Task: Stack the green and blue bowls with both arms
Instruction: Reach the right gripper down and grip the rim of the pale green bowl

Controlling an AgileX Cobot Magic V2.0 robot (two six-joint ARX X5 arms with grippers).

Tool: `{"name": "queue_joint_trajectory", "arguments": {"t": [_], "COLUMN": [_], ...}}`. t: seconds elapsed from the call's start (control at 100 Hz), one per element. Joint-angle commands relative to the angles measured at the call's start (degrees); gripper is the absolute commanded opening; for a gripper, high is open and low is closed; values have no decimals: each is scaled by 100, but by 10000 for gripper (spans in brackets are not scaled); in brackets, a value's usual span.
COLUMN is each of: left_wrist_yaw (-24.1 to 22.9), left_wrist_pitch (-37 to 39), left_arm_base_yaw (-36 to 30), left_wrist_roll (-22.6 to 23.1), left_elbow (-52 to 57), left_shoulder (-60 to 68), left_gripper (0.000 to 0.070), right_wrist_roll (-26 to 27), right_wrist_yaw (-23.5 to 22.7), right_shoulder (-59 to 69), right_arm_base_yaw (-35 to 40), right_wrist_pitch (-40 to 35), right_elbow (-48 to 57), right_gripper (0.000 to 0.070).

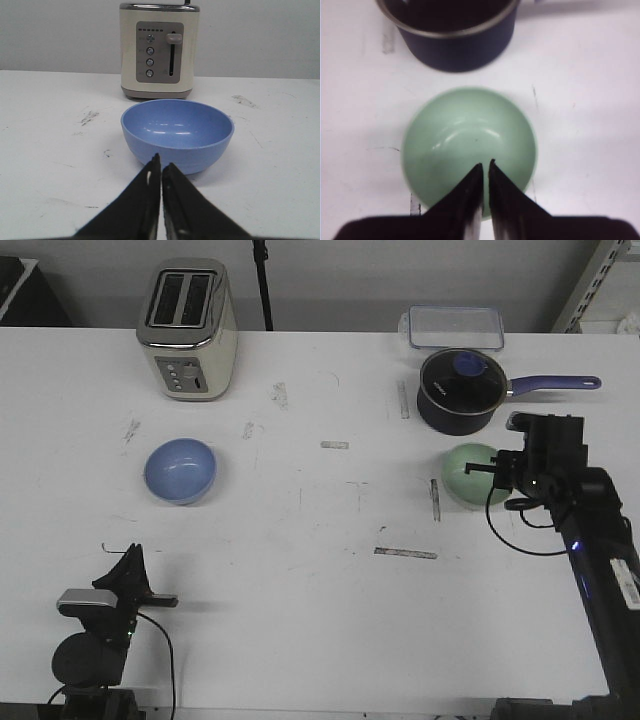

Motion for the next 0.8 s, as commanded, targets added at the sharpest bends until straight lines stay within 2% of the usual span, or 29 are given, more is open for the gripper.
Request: {"name": "queue_joint_trajectory", "arguments": {"t": [0.0,0.07,0.19,0.26,0.49,0.79], "left_wrist_yaw": [4,4,4,7,4,4], "left_wrist_pitch": [87,87,87,87,87,87], "left_arm_base_yaw": [0,0,0,0,0,0], "left_wrist_roll": [85,85,85,85,85,85], "left_elbow": [-129,-129,-129,-129,-129,-129], "left_shoulder": [-11,-11,-11,-11,-11,-11], "left_gripper": [1,1,1,1,1,1], "right_wrist_roll": [354,356,354,352,343,249], "right_wrist_yaw": [11,11,-63,-238,-721,-745], "right_shoulder": [319,599,911,1012,1412,1919], "right_arm_base_yaw": [-90,-179,-387,-461,-732,-883], "right_wrist_pitch": [-214,-452,-651,-656,-590,-476], "right_elbow": [345,590,802,804,802,800], "right_gripper": [26,108,386,473,517,525]}}
